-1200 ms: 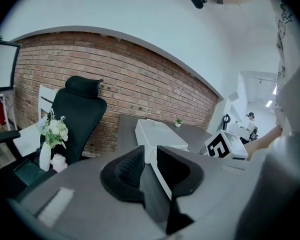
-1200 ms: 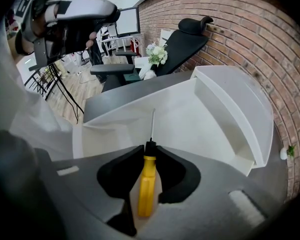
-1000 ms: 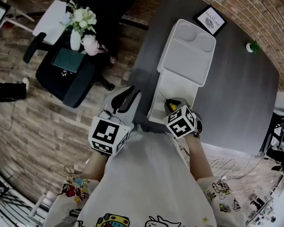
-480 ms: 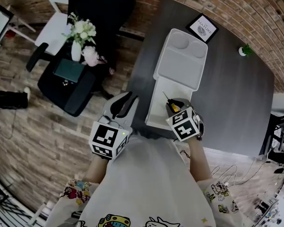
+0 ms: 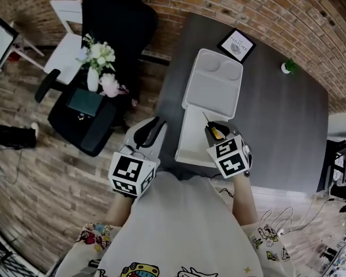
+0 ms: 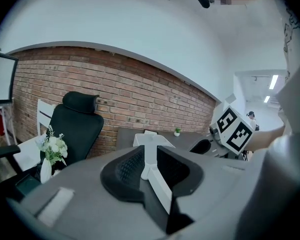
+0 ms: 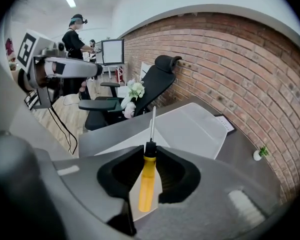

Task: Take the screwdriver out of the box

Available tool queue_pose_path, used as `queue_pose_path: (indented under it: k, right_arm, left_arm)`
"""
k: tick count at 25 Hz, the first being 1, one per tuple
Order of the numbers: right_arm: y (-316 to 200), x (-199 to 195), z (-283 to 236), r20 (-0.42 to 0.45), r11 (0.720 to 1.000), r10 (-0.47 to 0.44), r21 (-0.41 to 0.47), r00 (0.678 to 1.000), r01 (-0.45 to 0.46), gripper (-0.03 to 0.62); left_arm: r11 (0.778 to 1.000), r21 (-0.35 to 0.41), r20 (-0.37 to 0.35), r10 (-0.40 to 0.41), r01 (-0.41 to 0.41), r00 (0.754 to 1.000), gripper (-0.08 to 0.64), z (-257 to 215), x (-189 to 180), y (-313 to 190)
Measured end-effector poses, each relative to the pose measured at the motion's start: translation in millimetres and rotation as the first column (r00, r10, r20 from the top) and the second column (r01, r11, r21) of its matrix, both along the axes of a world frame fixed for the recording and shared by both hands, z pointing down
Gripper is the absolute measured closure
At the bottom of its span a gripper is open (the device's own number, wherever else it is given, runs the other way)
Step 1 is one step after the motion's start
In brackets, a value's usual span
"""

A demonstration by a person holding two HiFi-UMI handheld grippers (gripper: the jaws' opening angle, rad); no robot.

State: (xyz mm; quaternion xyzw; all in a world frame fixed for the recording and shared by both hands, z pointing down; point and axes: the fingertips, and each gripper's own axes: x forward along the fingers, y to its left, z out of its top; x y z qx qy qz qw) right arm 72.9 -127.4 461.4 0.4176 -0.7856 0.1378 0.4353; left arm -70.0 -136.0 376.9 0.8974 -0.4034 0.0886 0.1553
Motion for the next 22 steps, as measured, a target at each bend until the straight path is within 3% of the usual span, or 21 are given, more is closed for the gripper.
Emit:
queue_pose_path:
  k: [12,17,22]
  right_arm:
    - [3,36,-68,0.078,0.974,0.129,0.175,0.989,-0.141,0.515]
    - [16,56,-87,0.13,0.942,0.194,0.251,0.972,-0.222,0.515]
    - [27,74,-105,0.272,0.894,0.248,0.306,0.93,-0.328,0.515]
  left_arm:
    - [0.994,0.07,0.005,0.084,-0.084,0.996,0.483,-24,26,-14]
    - [0.987,0.085,0.013,0.134,-0.135,0.991,0.483,-29,42,-12]
    - [0.979,0.099,0.021,0.179,-0.181,0.984,0.486,-35,59,-9]
